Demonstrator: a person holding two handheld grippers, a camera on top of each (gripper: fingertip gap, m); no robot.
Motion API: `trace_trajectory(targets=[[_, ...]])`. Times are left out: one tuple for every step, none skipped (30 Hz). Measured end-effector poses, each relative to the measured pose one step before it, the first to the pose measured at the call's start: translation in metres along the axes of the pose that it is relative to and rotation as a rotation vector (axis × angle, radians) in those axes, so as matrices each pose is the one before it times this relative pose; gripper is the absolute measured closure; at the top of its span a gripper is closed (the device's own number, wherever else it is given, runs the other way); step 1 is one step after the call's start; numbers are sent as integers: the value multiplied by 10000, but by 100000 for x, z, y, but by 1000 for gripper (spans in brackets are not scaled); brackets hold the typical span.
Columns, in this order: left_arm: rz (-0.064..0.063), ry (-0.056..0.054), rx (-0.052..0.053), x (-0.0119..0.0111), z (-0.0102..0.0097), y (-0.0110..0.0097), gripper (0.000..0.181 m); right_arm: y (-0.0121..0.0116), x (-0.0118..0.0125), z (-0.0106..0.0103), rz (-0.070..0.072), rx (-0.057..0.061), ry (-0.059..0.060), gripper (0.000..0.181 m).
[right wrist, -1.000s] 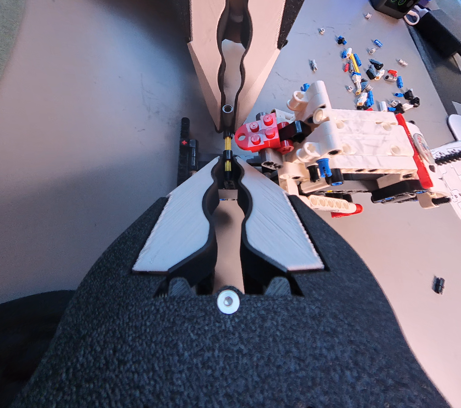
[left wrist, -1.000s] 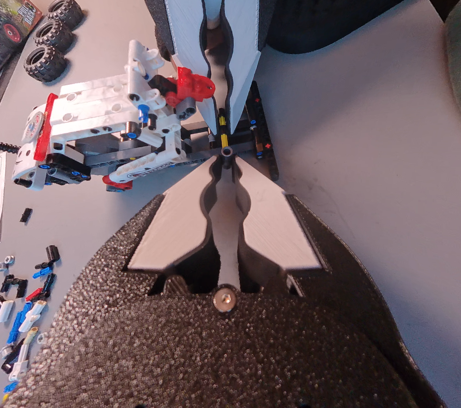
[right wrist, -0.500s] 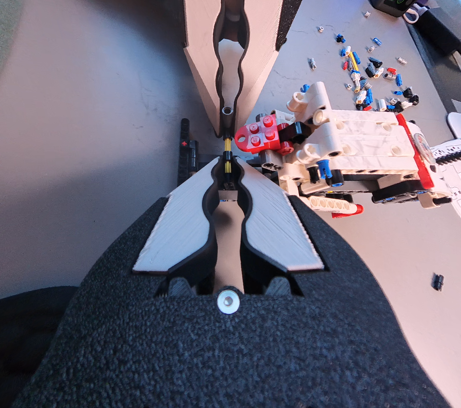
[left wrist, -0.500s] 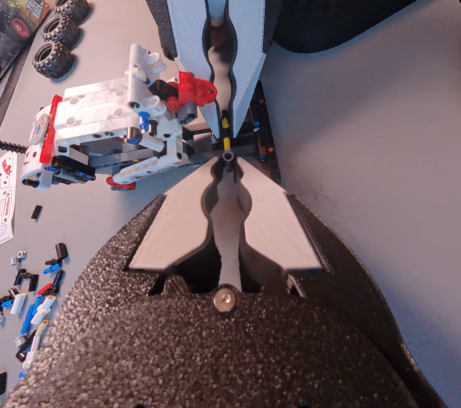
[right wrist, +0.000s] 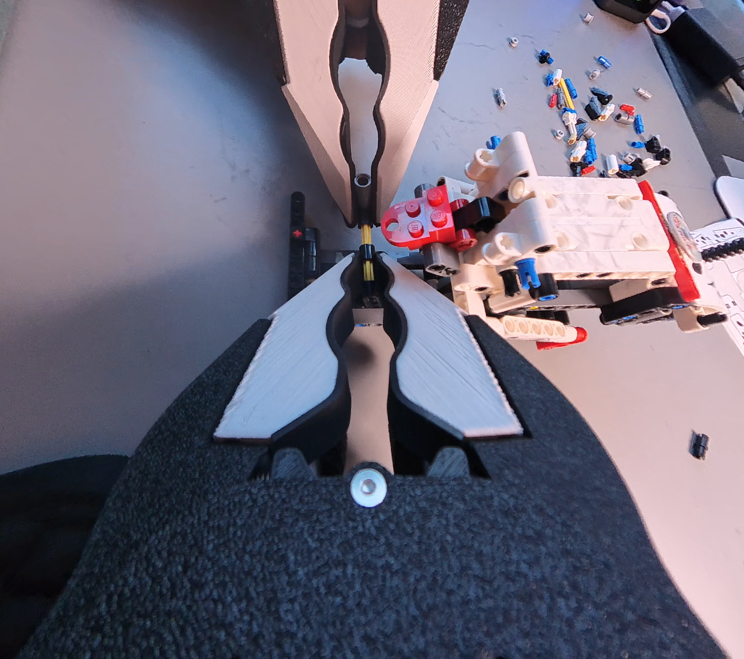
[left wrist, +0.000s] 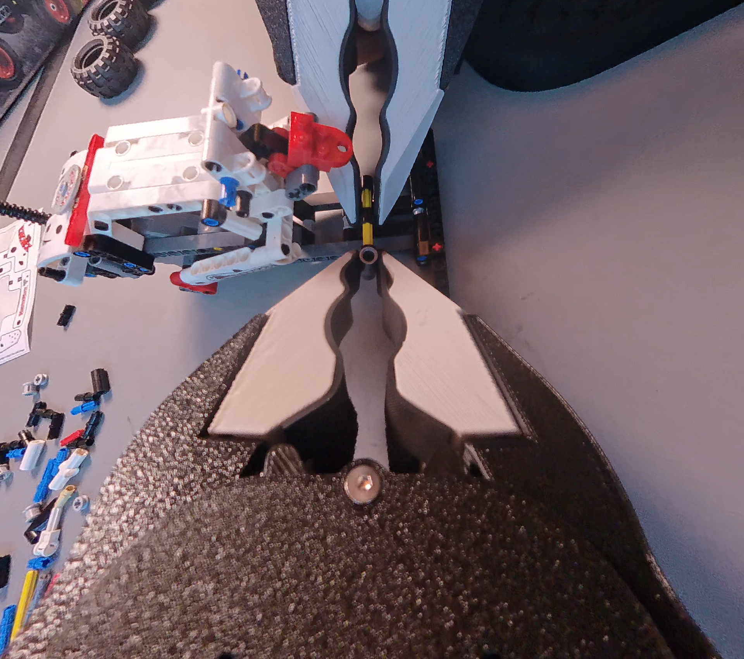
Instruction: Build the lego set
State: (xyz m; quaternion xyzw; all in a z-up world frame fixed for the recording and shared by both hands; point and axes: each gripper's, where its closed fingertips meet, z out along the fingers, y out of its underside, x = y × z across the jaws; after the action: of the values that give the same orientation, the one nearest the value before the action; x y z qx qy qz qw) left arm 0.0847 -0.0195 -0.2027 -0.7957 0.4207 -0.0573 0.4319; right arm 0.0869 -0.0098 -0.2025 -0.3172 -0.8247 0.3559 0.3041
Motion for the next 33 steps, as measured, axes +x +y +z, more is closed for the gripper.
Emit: trace_trajectory(targets=[[-6,-2,-10,-26,0,-9,176,-3,9,-11,12,4,0,176],[15,-15,-32,-3,5,-3,176,9,0,6,-7,-4,4,176],[1,7,-21,5,1,4,176,-3,11,-5,10,2,-4,176],[-45,10,21,-27,-10,-9,176,4,6,-3,8,1,3,176],[-15,-64,68,-85,-13,0,175,-14,47,1,20,10,27,176],[5,-81,49,-125,-22,76,175,1,120,36,65,-4,72,176],[-59,67,45,-32,-44,48,175,-9,98,56,69,-13,66,175],[-128,133,93,37,-57,-16,174,-47,52,30,1,8,49,175],[-95,93,88,44,-33,55,173,-18,30,26,-40,-6,63,174],[-49,81,69,78,-32,119,172,6,-11,40,-58,-19,56,174],[-18,-31,-12,-82,-62,243,167,7,-2,-2,-59,-10,49,174],[-22,-28,-52,-120,-58,274,165,-11,4,-33,-17,14,13,174],[-65,96,51,76,-25,20,167,-2,-1,-11,10,8,-14,174],[-55,122,112,152,39,-203,171,6,-4,18,21,-1,-25,174],[47,-43,18,-39,84,-146,172,3,-6,3,12,1,-35,174],[152,-23,-103,-1,66,-15,173,6,-7,-4,9,-3,-27,174],[152,-51,-73,-71,7,-55,174,11,4,-20,-1,8,-6,174],[123,-45,-67,-50,12,-39,175,-6,22,-14,-7,9,4,175],[79,-22,-40,-50,42,-66,175,1,9,-13,10,5,-7,175],[-5,35,-38,-28,43,-56,176,20,4,-23,48,10,-49,176],[-35,20,-26,-69,55,-63,176,22,32,-32,94,9,-50,176],[-21,-10,-50,-38,54,-31,176,43,62,-28,38,2,-16,176],[18,-16,-65,10,22,-22,176,32,3,-18,7,4,-15,176],[-38,-18,-56,0,45,-20,177,9,2,-4,-6,-6,-2,176],[-60,-20,-45,27,51,-39,177,41,2,-36,-15,-7,2,176],[4,-56,-76,36,78,-47,176,43,-16,-57,4,4,-21,176],[29,-68,-114,10,56,-32,176,48,1,-44,9,-3,-24,176],[43,-42,-103,8,47,-39,176,15,1,-34,6,7,-17,176],[-21,4,-88,18,71,-25,176,32,-14,-20,-4,-5,-12,176],[-34,1,-34,6,64,-54,177,24,2,-51,5,5,-8,176],[-50,-14,-22,3,75,-49,177,42,6,-48,31,0,-26,176],[-51,-41,-19,-4,69,-43,177,43,23,-36,22,-2,-6,176],[-50,-44,-45,0,54,-12,177,28,10,-28,2,-8,6,176]])
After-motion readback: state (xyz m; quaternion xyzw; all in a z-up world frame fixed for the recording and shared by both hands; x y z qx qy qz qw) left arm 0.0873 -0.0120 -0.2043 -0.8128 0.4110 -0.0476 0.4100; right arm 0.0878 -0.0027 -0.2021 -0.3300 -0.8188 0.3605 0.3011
